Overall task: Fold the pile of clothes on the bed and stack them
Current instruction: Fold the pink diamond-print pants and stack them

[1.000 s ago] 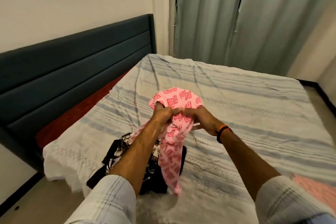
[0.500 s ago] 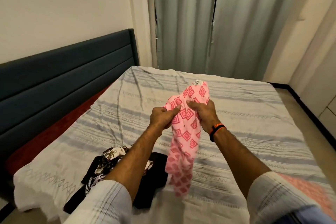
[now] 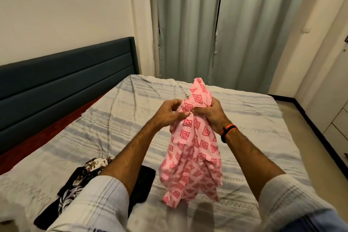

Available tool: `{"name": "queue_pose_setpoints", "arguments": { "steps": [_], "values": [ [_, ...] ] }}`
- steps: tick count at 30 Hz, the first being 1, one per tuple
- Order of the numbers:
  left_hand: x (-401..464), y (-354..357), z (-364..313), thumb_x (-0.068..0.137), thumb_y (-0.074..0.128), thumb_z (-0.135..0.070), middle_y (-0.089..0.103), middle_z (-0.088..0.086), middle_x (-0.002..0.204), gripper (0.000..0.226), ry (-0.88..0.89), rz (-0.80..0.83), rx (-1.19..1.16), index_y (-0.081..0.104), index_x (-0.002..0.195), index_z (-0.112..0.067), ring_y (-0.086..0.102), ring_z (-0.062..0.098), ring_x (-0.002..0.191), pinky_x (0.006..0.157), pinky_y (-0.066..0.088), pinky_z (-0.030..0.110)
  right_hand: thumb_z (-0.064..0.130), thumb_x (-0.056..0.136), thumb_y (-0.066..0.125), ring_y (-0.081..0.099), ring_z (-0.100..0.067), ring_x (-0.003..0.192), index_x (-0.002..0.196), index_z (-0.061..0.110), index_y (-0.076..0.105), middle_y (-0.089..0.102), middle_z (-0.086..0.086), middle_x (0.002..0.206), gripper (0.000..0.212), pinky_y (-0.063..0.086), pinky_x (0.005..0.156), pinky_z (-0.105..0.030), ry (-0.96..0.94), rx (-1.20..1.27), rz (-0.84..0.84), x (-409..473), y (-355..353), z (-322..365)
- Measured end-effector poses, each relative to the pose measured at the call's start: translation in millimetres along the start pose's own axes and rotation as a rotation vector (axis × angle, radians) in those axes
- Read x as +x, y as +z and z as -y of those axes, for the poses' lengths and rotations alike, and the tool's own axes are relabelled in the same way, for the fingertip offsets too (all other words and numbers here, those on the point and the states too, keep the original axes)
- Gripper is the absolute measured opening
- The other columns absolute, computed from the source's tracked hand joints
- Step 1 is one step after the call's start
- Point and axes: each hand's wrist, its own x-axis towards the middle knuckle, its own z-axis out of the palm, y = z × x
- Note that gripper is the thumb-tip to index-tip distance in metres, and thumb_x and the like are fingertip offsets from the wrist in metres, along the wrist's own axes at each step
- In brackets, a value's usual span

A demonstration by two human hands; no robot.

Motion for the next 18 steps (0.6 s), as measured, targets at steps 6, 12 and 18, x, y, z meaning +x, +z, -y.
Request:
{"name": "queue_pose_setpoints", "arguments": {
  "steps": [6, 12, 18],
  "values": [
    [13.4, 20.0, -12.5, 0.092, 0.066, -0.034, 0.074, -0.001, 0.095, 0.022, 0.001, -0.117, 0.023, 0.068, 0.107, -0.017, 0.074, 0.014, 0.079, 0.076, 0.062, 0.039, -0.002, 0.073, 0.08, 0.072, -0.032, 0.092, 0.108, 0.003, 0.065, 0.075, -0.013, 0.103, 0.038, 0.06, 0.079, -0.041, -0.06, -0.074, -0.003, 0.4, -41.3, 8.1],
    [31.4, 15.0, -23.5, 0.094, 0.063, -0.033, 0.075, -0.003, 0.091, 0.016, 0.07, -0.059, 0.105, 0.071, 0.104, -0.024, 0.074, 0.013, 0.077, 0.073, 0.062, 0.037, 0.009, 0.062, 0.091, 0.073, -0.025, 0.077, 0.094, 0.006, 0.06, 0.073, -0.009, 0.085, 0.044, 0.059, 0.065, -0.034, -0.165, -0.251, -0.071, 9.7, -53.2, 21.3],
    [45.9, -1.5, -19.7, 0.09, 0.065, -0.044, 0.075, -0.007, 0.092, 0.027, 0.072, -0.103, 0.33, 0.073, 0.109, -0.027, 0.072, 0.012, 0.08, 0.08, 0.061, 0.04, 0.04, 0.053, 0.095, 0.066, -0.004, 0.06, 0.074, 0.016, 0.071, 0.073, 0.002, 0.072, 0.04, 0.052, 0.053, -0.019, -0.25, -0.599, -0.23, 25.6, -46.8, 23.9]
  ]
}}
